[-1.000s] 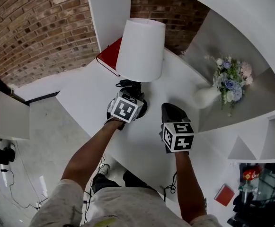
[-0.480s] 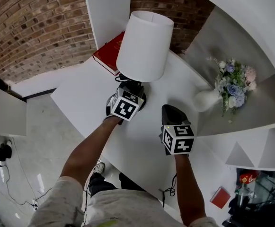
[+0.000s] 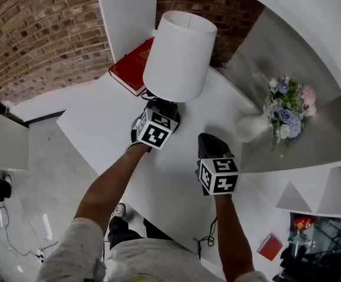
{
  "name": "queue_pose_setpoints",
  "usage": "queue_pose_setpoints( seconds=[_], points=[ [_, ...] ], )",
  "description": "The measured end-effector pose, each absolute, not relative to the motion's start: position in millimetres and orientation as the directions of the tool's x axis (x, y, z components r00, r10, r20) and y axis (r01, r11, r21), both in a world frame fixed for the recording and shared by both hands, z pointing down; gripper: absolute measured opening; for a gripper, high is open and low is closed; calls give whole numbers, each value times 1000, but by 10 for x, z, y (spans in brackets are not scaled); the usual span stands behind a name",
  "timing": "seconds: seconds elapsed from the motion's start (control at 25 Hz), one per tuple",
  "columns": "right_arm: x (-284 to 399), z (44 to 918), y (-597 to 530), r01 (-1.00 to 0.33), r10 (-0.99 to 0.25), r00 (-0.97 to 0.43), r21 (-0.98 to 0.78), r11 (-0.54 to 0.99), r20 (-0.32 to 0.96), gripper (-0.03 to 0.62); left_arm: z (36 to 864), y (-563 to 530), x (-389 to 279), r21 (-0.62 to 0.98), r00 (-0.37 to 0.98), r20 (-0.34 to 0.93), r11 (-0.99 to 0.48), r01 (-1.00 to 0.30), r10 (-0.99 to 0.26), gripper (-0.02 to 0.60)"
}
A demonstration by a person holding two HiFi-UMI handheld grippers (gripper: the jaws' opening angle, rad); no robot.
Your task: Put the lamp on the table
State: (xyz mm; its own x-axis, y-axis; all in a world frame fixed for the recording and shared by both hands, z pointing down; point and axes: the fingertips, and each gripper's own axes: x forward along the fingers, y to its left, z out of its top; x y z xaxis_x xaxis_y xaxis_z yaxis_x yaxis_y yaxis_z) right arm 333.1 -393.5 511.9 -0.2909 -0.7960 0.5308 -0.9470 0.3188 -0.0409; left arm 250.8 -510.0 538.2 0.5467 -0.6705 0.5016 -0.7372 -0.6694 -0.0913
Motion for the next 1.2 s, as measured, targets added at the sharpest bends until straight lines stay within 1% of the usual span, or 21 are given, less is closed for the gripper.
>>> queue_pose_setpoints(
  seconds=[0.4, 1.2],
  points=[
    [3361, 5175, -3920, -944, -789, -297, -42, 327, 538, 5, 5396, -5131, 2566, -124, 550, 477, -672, -730, -686, 94],
    [3330, 5244, -3840, -941, -774, -305, -53, 333, 555, 5, 5444, -5059, 2503, -107, 556, 433, -653, -750, -710, 87]
  ],
)
